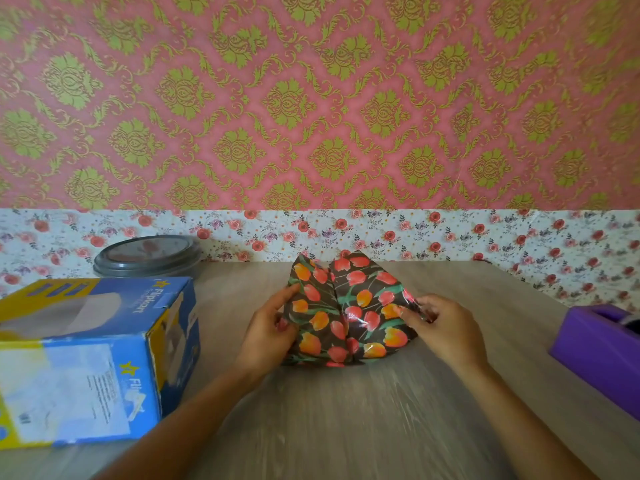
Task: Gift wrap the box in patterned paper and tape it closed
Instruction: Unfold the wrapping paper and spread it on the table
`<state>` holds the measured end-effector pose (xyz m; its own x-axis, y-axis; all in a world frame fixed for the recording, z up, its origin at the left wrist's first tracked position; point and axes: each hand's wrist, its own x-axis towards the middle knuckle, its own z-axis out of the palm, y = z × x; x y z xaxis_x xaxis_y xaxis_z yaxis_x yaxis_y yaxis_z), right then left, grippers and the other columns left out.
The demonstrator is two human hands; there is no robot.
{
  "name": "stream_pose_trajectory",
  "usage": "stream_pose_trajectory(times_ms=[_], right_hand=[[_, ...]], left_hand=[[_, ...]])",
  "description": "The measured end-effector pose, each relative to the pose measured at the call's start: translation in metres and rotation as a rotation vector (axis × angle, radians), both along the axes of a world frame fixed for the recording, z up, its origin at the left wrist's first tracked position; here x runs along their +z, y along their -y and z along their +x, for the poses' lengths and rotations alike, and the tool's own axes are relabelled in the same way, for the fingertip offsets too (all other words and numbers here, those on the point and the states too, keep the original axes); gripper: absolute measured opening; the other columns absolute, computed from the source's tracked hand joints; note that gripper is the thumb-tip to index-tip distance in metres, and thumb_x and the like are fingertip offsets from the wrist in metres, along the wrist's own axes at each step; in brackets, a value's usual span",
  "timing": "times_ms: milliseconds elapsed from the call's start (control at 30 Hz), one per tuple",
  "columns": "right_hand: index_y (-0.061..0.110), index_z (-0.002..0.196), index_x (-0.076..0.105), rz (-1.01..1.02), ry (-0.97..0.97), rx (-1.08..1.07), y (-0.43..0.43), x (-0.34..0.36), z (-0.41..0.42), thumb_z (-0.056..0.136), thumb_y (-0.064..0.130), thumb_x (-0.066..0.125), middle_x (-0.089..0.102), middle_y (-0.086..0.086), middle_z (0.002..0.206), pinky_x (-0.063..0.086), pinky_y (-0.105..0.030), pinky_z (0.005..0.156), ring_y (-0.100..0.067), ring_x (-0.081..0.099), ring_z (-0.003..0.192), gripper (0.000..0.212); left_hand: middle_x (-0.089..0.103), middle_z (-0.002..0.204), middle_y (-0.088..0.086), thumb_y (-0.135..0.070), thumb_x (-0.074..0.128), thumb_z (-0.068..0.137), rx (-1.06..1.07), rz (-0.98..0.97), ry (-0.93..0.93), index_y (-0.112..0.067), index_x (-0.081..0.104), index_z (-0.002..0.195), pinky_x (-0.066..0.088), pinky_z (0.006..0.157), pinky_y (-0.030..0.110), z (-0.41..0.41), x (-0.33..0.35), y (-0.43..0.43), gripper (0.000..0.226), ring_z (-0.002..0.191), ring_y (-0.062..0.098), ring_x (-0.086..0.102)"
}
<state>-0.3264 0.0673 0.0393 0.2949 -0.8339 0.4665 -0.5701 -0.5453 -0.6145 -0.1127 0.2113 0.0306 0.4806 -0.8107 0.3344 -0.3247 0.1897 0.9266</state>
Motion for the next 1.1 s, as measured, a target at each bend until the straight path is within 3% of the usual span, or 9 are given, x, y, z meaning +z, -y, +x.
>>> stream_pose_trajectory(times_ms=[133,233,367,533,667,767,867,967,1100], right_hand=[[0.024,0.067,0.065,-0.015,-0.078,-0.093,0.004,0.003,-0.006,0.09,0.029,0.059,0.062,0.013,0.06,0.037,-0.022,0.048,-0.006,0.058,0.057,0.024],[0.03,0.059,0.058,0.055,-0.001,-0.134,0.009,0.004,-0.011,0.09,0.031,0.058,0.063,0.009,0.063,0.039,-0.024,0.053,-0.01,0.058,0.062,0.031],[0.023,0.068,0.065,0.125,0.044,-0.188,0.014,0.002,-0.012,0.093,0.029,0.055,0.059,0.018,0.061,0.039,-0.024,0.055,-0.006,0.056,0.061,0.028],[0.018,0.073,0.068,0.167,0.127,-0.262,0.013,0.005,-0.01,0.093,0.031,0.053,0.062,0.011,0.063,0.04,-0.028,0.061,-0.012,0.055,0.064,0.029],[0.016,0.075,0.069,0.3,0.01,-0.223,0.014,0.0,-0.01,0.092,0.033,0.054,0.068,-0.002,0.075,0.051,-0.034,0.071,-0.022,0.063,0.074,0.028],[0.013,0.118,0.059,0.039,-0.188,-0.272,0.006,0.002,-0.005,0.09,0.029,0.057,0.066,-0.006,0.108,0.053,-0.041,0.083,-0.024,0.061,0.099,0.032],[0.014,0.139,0.04,-0.225,-0.04,-0.1,-0.009,0.012,0.005,0.09,0.028,0.058,0.049,-0.006,0.137,0.042,-0.039,0.099,-0.026,0.044,0.126,0.054],[0.013,0.143,0.034,-0.021,0.009,-0.016,-0.009,0.008,0.012,0.096,0.03,0.047,0.04,-0.01,0.144,0.036,-0.038,0.103,-0.028,0.038,0.131,0.052],[0.01,0.143,0.033,0.271,-0.037,-0.04,-0.003,-0.002,0.004,0.096,0.038,0.043,0.051,-0.014,0.136,0.042,-0.04,0.097,-0.032,0.052,0.12,0.055]], left_hand=[[0.064,0.111,0.002,0.004,0.055,0.088,0.06,0.049,-0.079,-0.023,0.043,0.136,0.057,0.068,0.019,0.008,0.002,0.0,0.056,0.088,0.009,0.065],[0.065,0.097,-0.002,0.009,0.055,0.087,0.086,0.057,-0.185,-0.022,0.044,0.136,0.058,0.071,0.027,0.011,0.005,0.001,0.059,0.086,0.017,0.067],[0.065,0.095,0.0,0.014,0.051,0.087,0.084,0.032,-0.283,-0.014,0.044,0.138,0.059,0.066,0.028,0.003,0.003,0.003,0.059,0.083,0.018,0.067],[0.066,0.085,0.0,0.015,0.049,0.087,0.079,0.0,-0.402,-0.011,0.045,0.137,0.056,0.051,0.023,0.003,0.009,0.003,0.057,0.061,0.01,0.068],[0.064,0.097,0.002,0.011,0.049,0.089,0.082,-0.009,-0.426,-0.014,0.044,0.138,0.058,0.061,0.025,0.005,0.008,0.0,0.055,0.085,0.018,0.067],[0.065,0.105,-0.003,0.01,0.052,0.088,0.04,-0.039,-0.203,-0.027,0.05,0.126,0.056,0.075,0.025,0.0,0.006,-0.005,0.053,0.099,0.018,0.064],[0.074,0.092,-0.003,0.017,0.05,0.077,-0.098,-0.098,-0.173,-0.018,0.064,0.101,0.056,0.069,0.021,-0.01,0.01,-0.007,0.045,0.084,0.01,0.069],[0.073,0.081,-0.004,-0.001,0.049,0.065,-0.128,-0.181,-0.176,-0.011,0.068,0.082,0.054,0.065,0.021,-0.015,0.012,-0.007,0.027,0.077,0.012,0.068],[0.07,0.074,-0.003,-0.012,0.066,0.082,-0.028,-0.27,-0.17,-0.011,0.064,0.076,0.054,0.068,0.028,-0.014,0.014,-0.01,0.006,0.076,0.016,0.065]])
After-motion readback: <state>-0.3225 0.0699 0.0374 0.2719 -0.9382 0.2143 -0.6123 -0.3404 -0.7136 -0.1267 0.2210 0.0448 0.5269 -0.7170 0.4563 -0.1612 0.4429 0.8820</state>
